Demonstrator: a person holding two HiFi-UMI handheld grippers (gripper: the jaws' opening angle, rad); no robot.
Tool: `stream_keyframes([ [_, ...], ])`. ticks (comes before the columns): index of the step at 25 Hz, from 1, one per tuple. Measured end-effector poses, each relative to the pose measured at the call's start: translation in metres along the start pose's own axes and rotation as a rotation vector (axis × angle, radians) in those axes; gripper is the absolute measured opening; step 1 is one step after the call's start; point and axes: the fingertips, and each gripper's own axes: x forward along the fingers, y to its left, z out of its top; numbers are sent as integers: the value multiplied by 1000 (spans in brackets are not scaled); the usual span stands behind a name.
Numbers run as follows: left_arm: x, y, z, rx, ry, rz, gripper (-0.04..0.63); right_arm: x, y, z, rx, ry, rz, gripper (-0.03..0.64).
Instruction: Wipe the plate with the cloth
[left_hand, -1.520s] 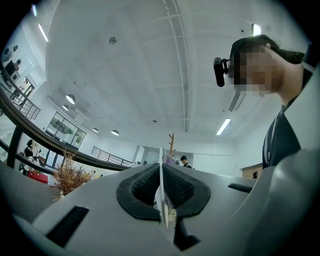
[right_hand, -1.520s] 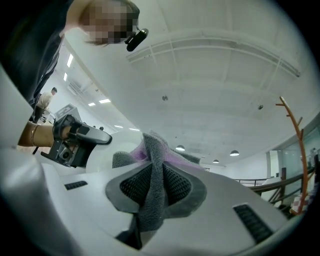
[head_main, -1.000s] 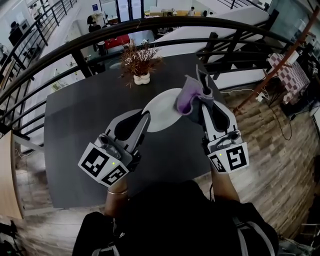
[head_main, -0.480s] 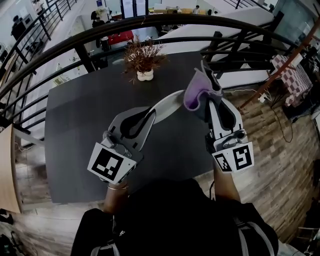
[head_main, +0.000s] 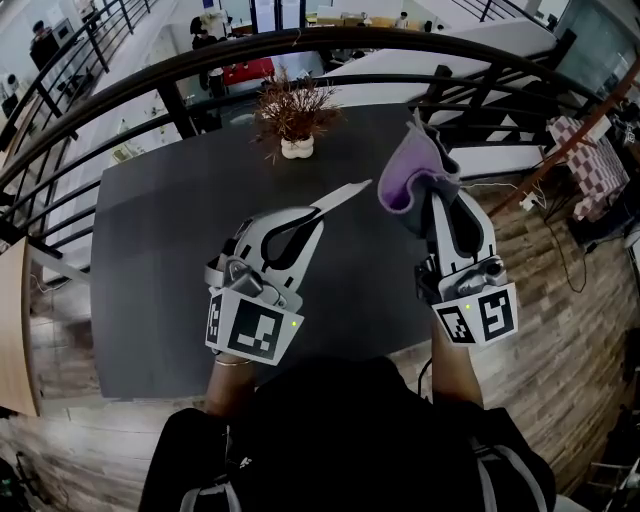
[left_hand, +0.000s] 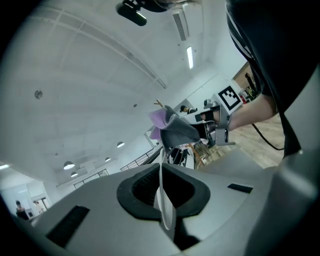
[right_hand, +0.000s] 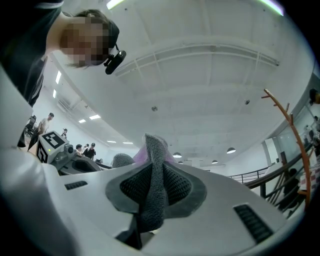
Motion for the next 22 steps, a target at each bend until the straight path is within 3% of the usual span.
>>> stream_keyframes([
  [7, 8, -9, 4, 235, 55, -15, 17, 6, 8, 11, 21, -31, 33, 58],
  [14, 12, -26, 14, 492, 20, -106, 17, 10, 13, 23, 43, -60, 53, 58],
  [22, 16, -37, 13, 730, 47, -153, 17, 16, 33, 26, 58, -48, 120, 58],
])
